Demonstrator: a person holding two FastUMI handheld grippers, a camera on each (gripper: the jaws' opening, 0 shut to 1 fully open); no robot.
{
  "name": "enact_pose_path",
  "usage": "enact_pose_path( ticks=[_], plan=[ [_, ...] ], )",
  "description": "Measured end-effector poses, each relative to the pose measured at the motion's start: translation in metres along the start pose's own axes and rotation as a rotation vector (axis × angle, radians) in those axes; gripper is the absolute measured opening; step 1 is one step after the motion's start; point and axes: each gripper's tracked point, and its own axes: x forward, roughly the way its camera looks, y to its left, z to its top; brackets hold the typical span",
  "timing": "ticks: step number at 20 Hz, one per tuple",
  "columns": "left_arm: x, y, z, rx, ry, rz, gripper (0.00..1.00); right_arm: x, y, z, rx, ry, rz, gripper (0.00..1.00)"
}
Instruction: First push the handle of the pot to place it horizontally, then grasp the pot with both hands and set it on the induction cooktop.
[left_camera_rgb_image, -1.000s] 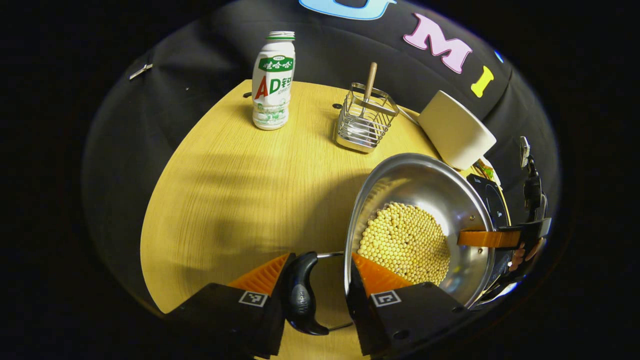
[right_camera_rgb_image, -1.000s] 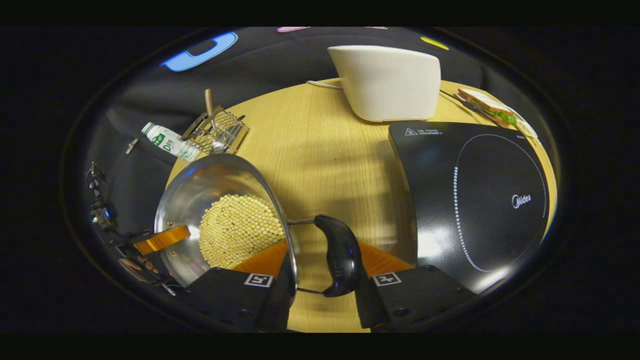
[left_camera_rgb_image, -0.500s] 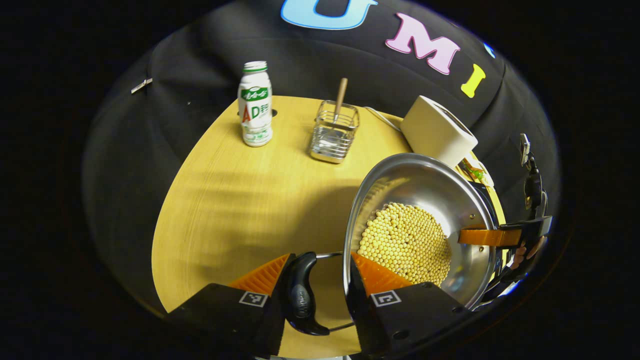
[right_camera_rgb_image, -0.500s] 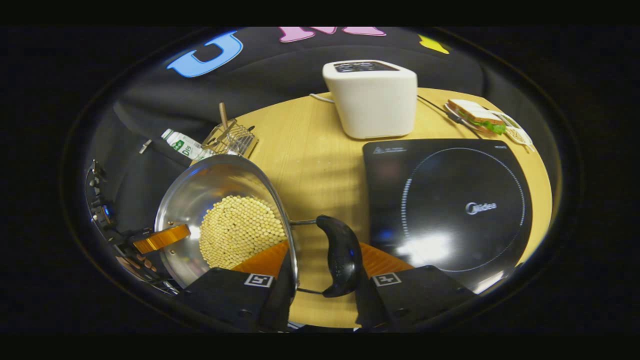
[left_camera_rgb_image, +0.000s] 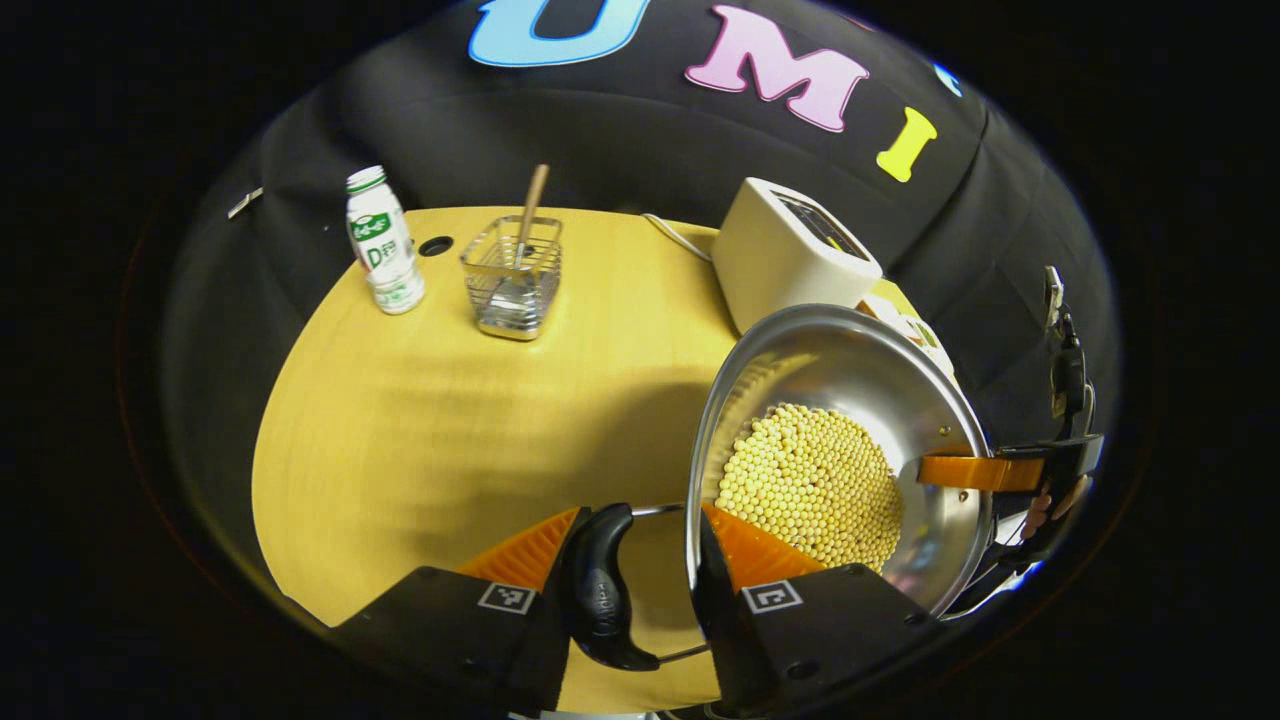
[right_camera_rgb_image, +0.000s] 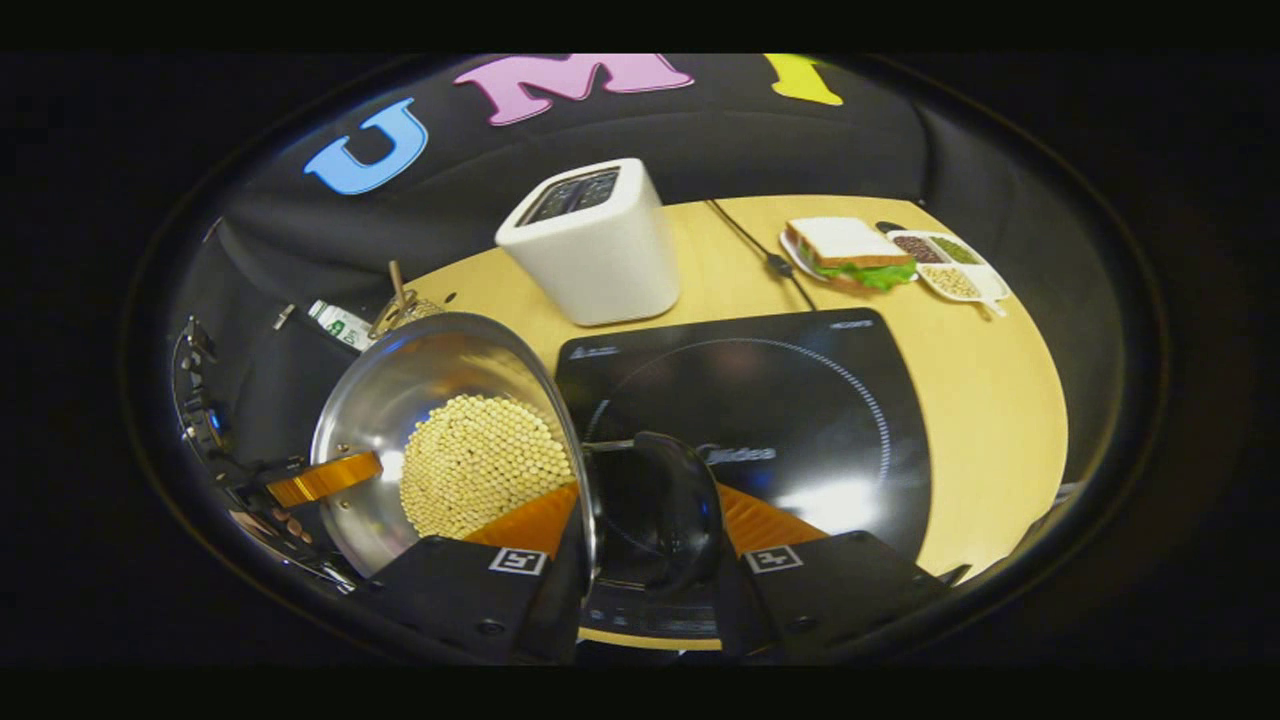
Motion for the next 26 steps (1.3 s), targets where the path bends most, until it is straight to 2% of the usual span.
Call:
enact_pose_path(
  ticks=[5, 12, 20, 26],
  plan=[
    [0.02, -0.055, 0.009, 0.001, -0.01, 0.002, 0.6, -0.004, -0.054, 0.02, 0.007, -0.002, 0.002, 0.57],
    [0.044, -0.107, 0.01, -0.016, -0.012, 0.009, 0.6, -0.006, -0.104, 0.034, 0.007, -0.007, 0.001, 0.57],
    [0.071, -0.126, 0.003, 0.0, 0.02, -0.008, 0.6, 0.004, -0.134, 0.036, 0.027, 0.003, -0.028, 0.57],
    [0.082, -0.132, 0.004, -0.001, 0.017, -0.015, 0.6, 0.009, -0.141, 0.038, 0.034, -0.001, -0.034, 0.57]
  ],
)
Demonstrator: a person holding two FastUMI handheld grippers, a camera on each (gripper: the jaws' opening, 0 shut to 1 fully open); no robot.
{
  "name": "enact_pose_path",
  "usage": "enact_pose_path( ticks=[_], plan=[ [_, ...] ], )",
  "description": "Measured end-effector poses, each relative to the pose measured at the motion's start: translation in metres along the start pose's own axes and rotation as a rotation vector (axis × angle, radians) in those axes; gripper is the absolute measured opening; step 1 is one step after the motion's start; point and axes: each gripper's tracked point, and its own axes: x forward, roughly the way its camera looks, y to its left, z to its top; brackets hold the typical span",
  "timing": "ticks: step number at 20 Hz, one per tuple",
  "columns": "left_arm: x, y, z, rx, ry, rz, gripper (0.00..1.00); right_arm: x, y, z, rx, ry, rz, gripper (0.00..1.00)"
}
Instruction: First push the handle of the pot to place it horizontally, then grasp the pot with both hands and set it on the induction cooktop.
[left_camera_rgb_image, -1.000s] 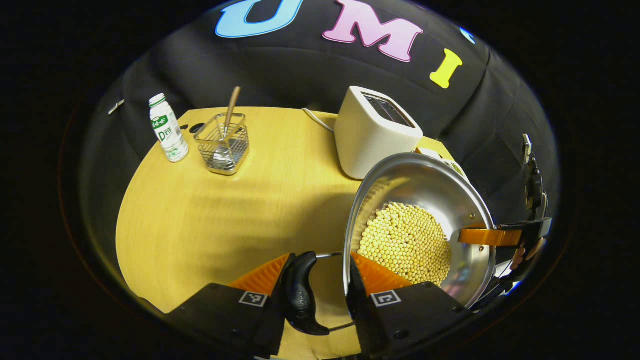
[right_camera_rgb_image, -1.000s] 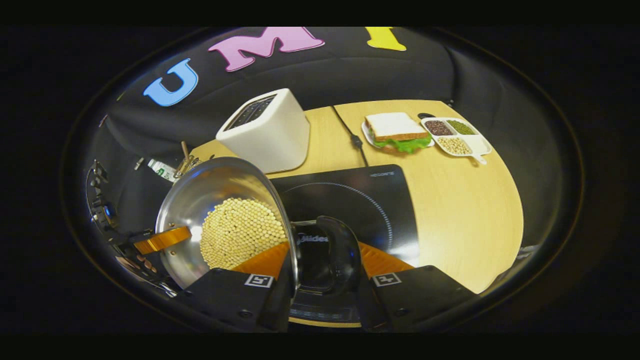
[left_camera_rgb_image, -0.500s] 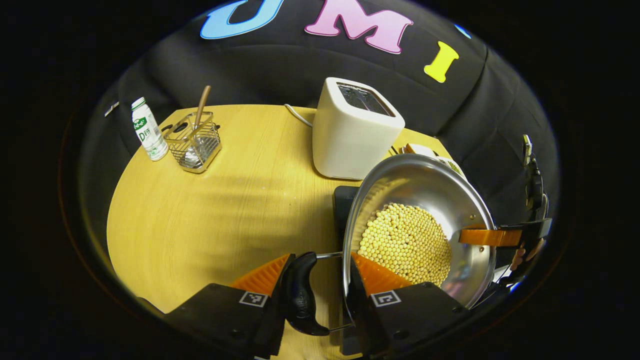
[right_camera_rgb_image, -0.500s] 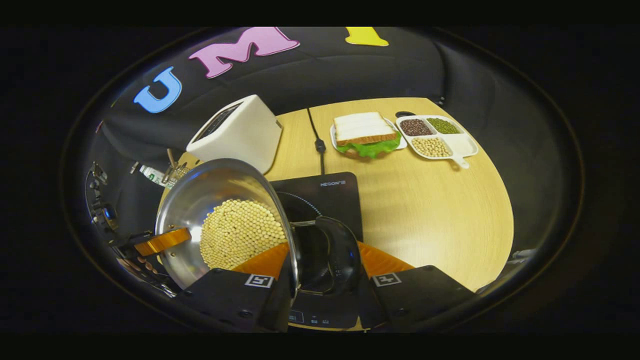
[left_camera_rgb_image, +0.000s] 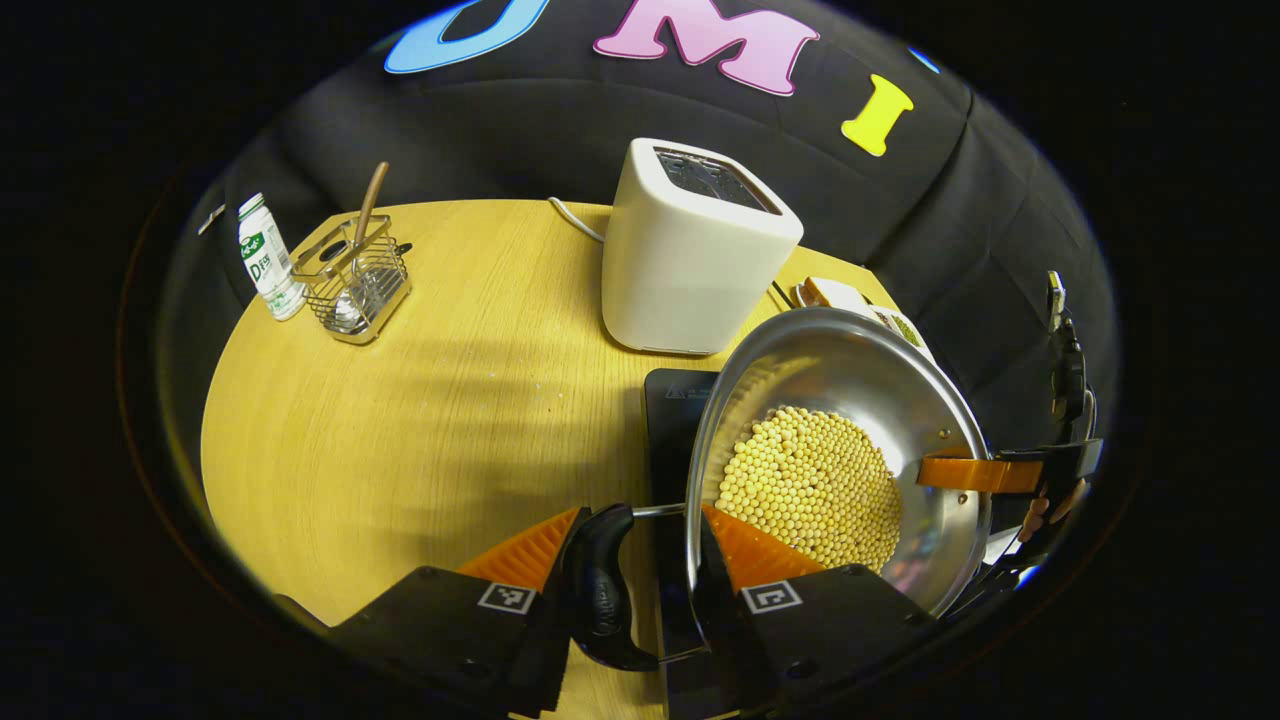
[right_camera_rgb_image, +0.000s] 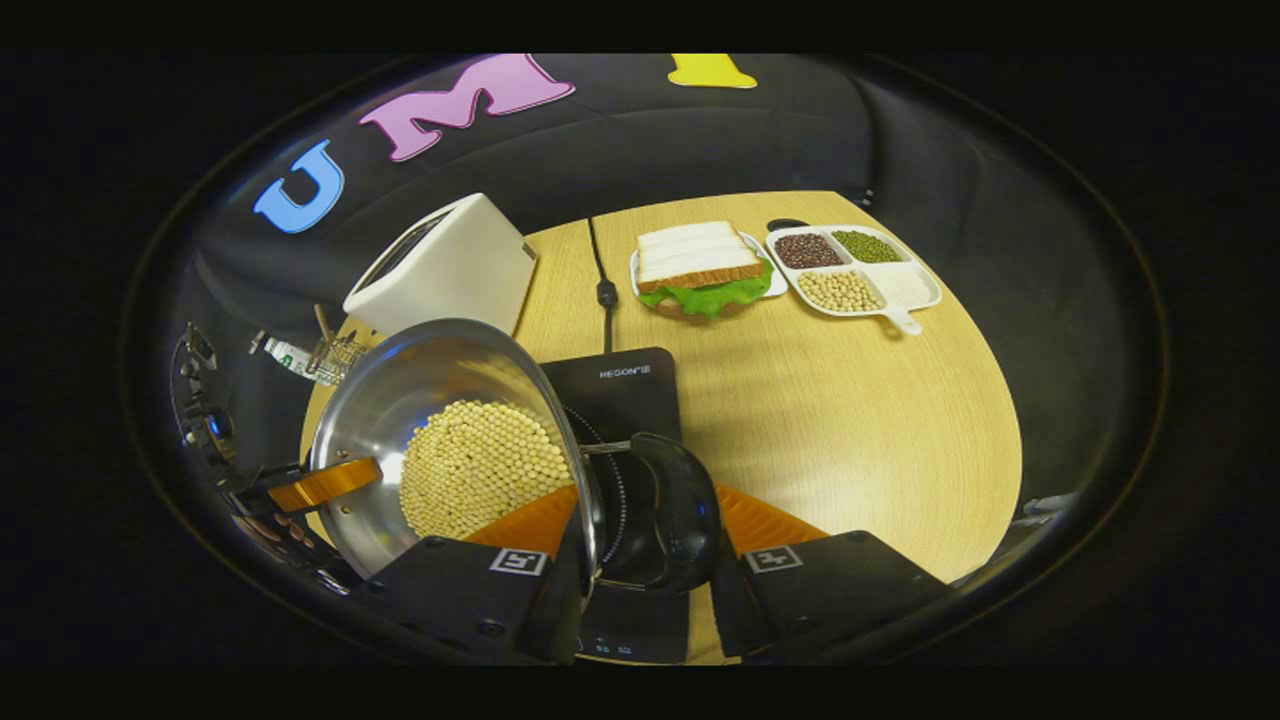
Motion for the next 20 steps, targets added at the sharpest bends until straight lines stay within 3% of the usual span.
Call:
enact_pose_path(
  ticks=[16, 20],
  plan=[
    [0.0038, -0.0031, 0.0012, -0.007, -0.021, 0.003, 0.63, 0.0058, 0.0008, 0.0084, 0.036, -0.021, 0.061, 0.53],
    [0.0091, -0.0042, -0.0051, 0.009, 0.011, 0.012, 0.67, 0.0095, -0.0006, 0.0054, 0.049, -0.011, 0.061, 0.59]
  ],
)
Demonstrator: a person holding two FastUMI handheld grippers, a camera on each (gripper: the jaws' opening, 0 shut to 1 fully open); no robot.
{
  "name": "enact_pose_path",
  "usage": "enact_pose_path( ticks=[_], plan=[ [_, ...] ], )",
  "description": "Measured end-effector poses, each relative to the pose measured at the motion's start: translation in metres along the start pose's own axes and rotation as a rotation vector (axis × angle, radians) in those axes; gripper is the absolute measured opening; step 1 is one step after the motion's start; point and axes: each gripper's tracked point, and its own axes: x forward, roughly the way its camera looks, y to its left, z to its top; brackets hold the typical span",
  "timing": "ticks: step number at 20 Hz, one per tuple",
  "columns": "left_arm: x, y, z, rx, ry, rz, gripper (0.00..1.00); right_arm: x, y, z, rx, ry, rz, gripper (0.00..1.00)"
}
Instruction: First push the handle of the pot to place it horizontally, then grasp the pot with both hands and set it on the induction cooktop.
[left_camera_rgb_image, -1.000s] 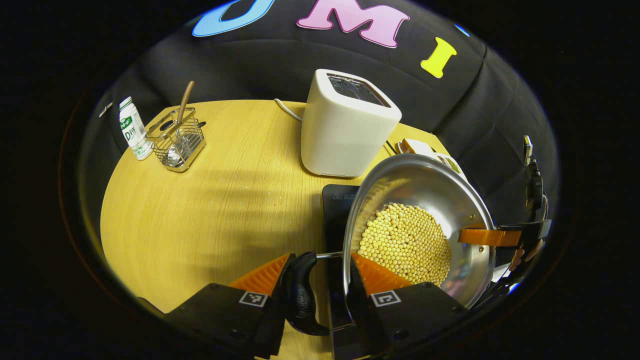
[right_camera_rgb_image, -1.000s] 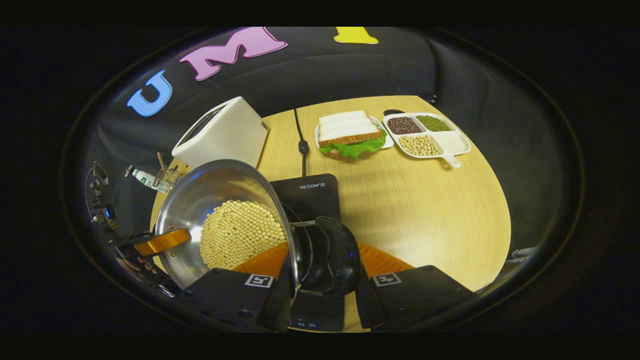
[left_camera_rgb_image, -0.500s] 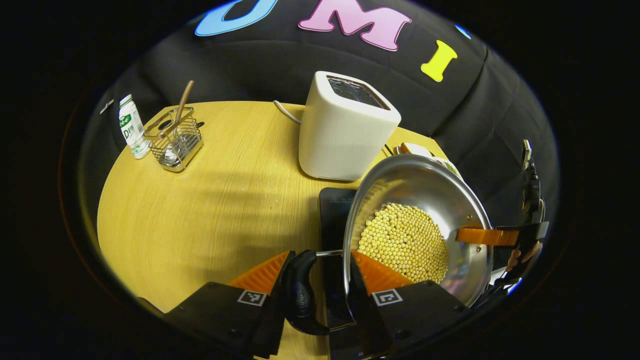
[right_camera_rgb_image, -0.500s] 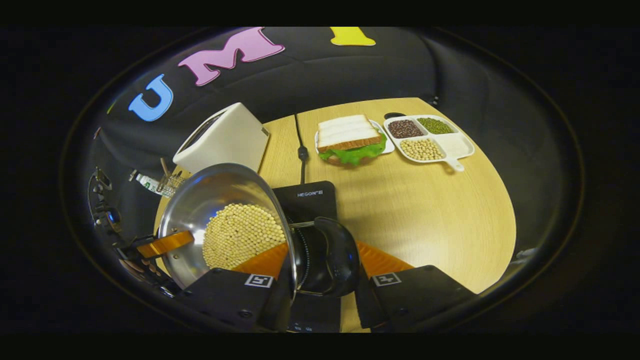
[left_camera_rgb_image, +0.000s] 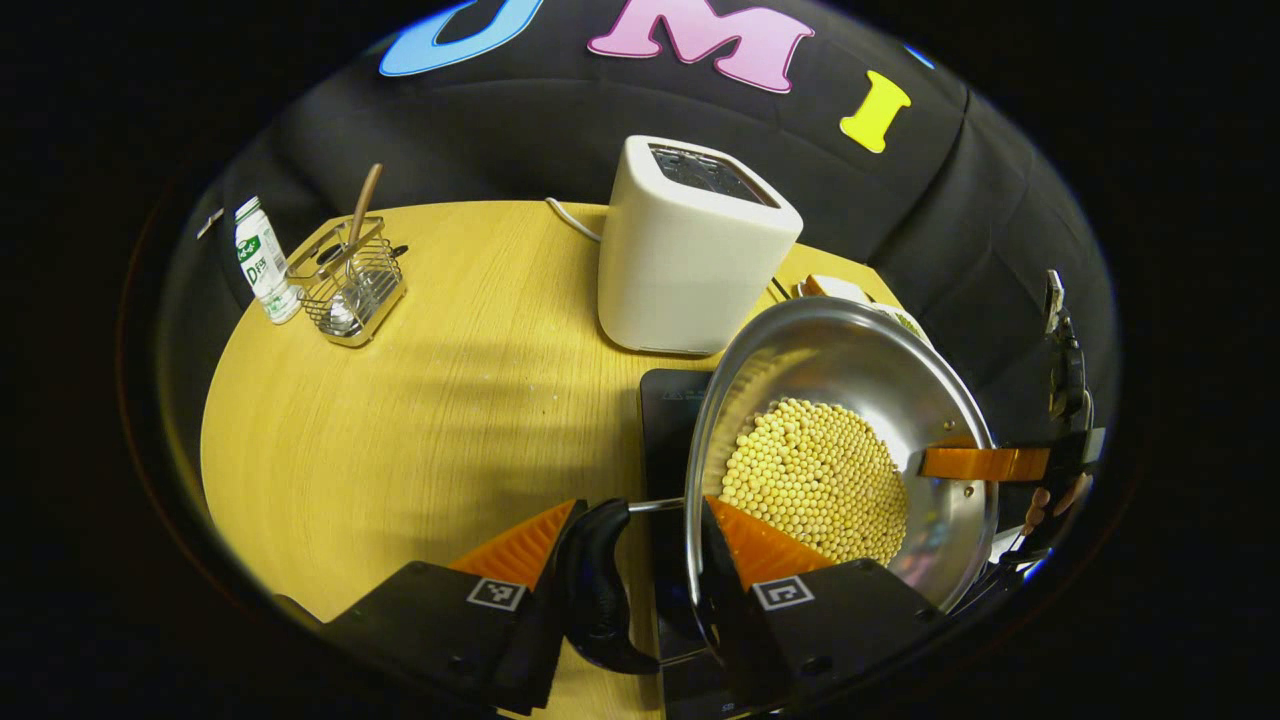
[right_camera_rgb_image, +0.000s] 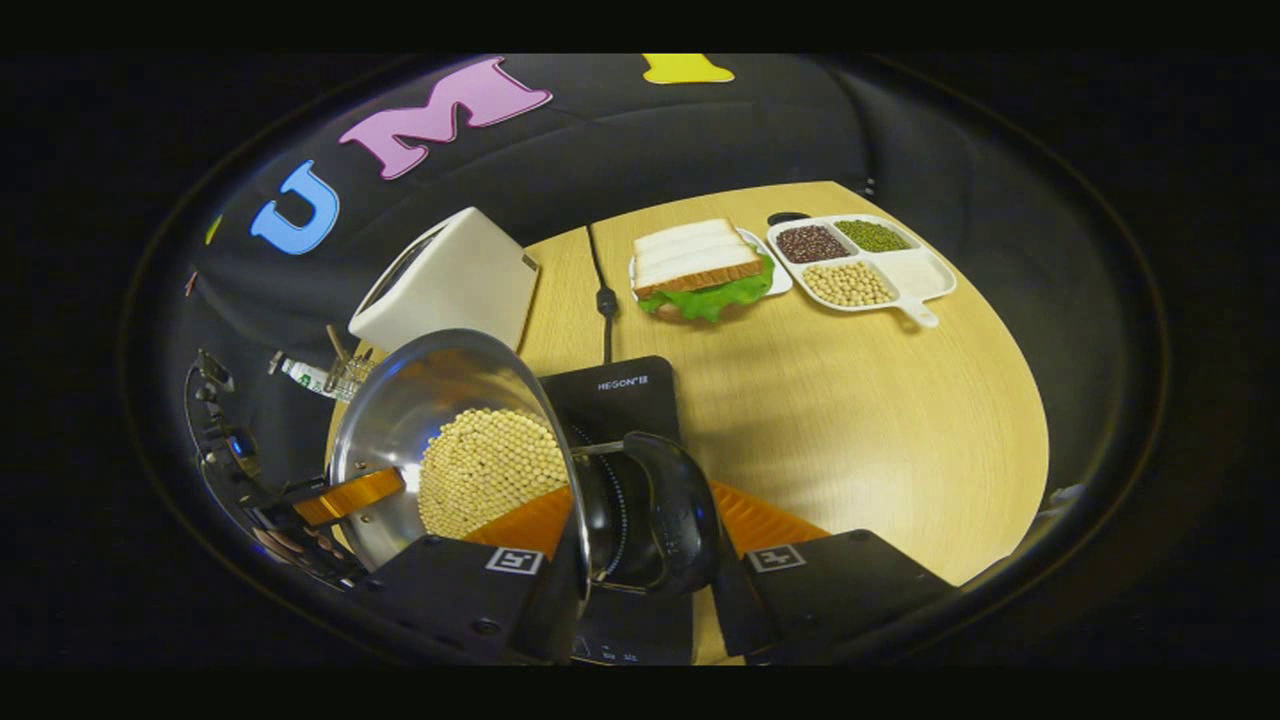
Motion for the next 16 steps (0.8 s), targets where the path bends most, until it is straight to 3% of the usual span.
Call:
enact_pose_path(
  ticks=[2, 3, 4, 6, 7, 8, 16],
  plan=[
    [0.003, -0.005, -0.007, -0.017, 0.031, -0.001, 0.73, 0.003, -0.002, -0.007, -0.037, 0.009, -0.014, 0.64],
    [0.002, -0.002, -0.006, -0.024, 0.028, 0.019, 0.75, 0.003, 0.001, -0.01, -0.042, 0.005, -0.007, 0.72],
    [0.0, -0.001, -0.007, -0.029, 0.024, 0.036, 0.82, 0.0, 0.001, -0.009, -0.049, -0.002, -0.006, 0.65],
    [-0.006, 0.003, -0.007, -0.04, 0.017, 0.066, 0.96, -0.005, 0.002, -0.008, -0.059, -0.012, 0.008, 0.82],
    [-0.01, 0.006, -0.006, -0.042, 0.011, 0.084, 0.97, -0.006, 0.002, -0.008, -0.063, -0.02, 0.011, 0.95],
    [-0.017, 0.009, -0.005, -0.044, 0.004, 0.099, 0.96, -0.01, 0.0, -0.007, -0.063, -0.027, 0.01, 1.0],
    [-0.075, 0.011, 0.015, -0.004, -0.118, 0.135, 0.96, -0.066, -0.009, 0.002, -0.055, -0.141, -0.022, 0.99]
  ],
)
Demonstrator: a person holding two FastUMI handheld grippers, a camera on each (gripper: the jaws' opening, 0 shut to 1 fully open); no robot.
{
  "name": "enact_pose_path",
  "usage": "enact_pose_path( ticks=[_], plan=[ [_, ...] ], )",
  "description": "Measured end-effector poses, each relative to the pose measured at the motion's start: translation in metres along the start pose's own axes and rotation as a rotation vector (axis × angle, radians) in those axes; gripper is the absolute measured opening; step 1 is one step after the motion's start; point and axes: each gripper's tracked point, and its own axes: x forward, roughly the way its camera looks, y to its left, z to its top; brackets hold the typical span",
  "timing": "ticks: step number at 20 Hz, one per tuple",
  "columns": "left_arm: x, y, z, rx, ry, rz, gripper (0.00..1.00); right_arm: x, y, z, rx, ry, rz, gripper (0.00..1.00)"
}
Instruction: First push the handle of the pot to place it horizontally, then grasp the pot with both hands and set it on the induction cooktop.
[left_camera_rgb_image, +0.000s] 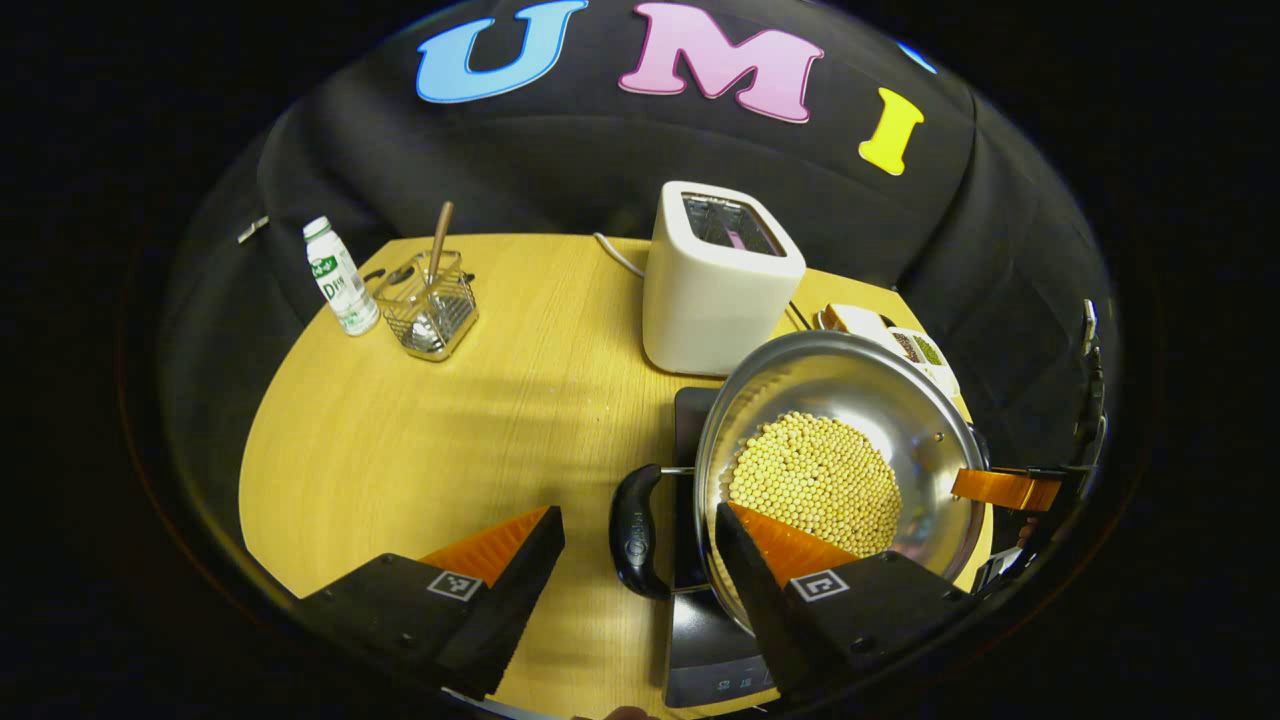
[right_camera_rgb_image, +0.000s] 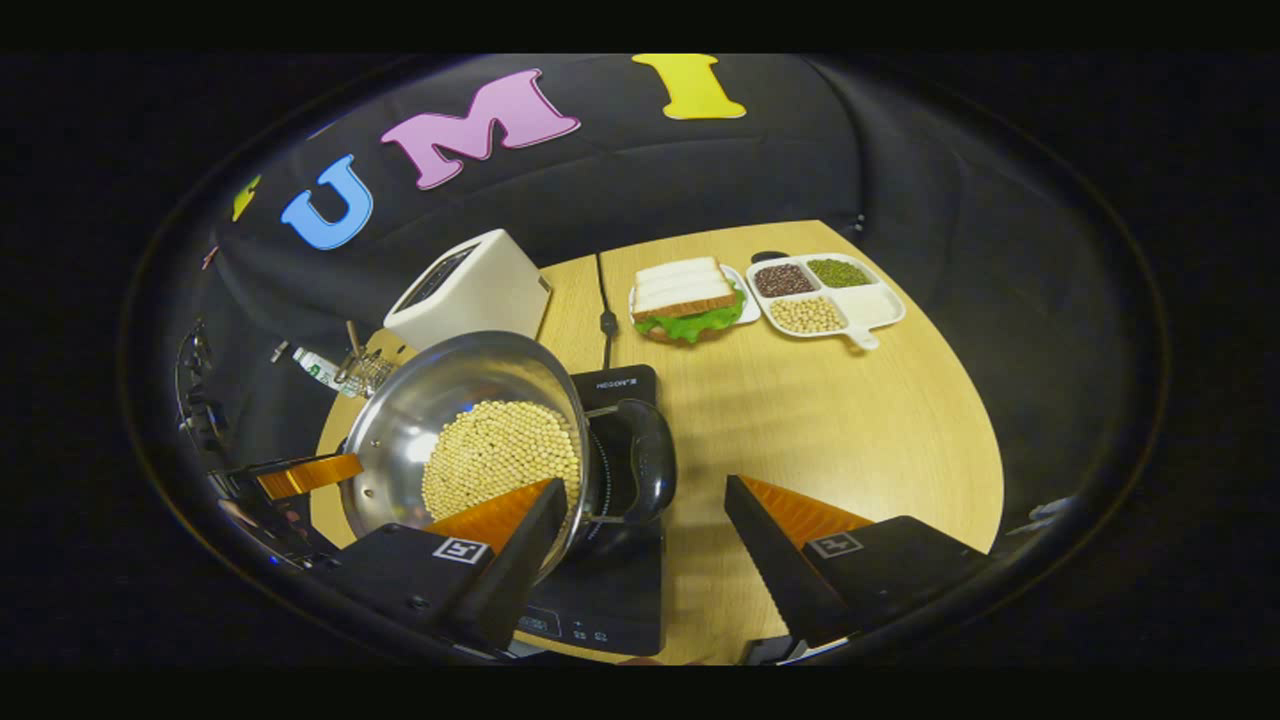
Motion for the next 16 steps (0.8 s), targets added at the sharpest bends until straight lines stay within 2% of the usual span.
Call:
enact_pose_path(
  ticks=[1, 2, 6, 9, 12, 16],
  plan=[
    [-0.009, 0.0, 0.005, 0.008, -0.026, -0.001, 0.93, -0.009, 0.0, 0.003, 0.008, -0.02, -0.008, 0.99],
    [-0.018, 0.0, 0.01, 0.011, -0.053, -0.003, 0.96, -0.019, 0.001, 0.006, 0.016, -0.039, -0.016, 0.99],
    [-0.064, 0.008, 0.034, -0.004, -0.163, 0.009, 0.95, -0.062, 0.004, 0.023, 0.0, -0.154, -0.058, 0.99],
    [-0.106, 0.01, 0.059, 0.035, -0.269, 0.007, 0.95, -0.099, 0.013, 0.038, -0.025, -0.252, -0.077, 0.99],
    [-0.157, 0.007, 0.091, 0.074, -0.409, 0.009, 0.95, -0.146, 0.029, 0.062, -0.059, -0.385, -0.082, 0.99],
    [-0.221, 0.003, 0.109, 0.114, -0.566, 0.018, 0.95, -0.213, 0.059, 0.088, -0.078, -0.588, -0.063, 0.99]
  ],
)
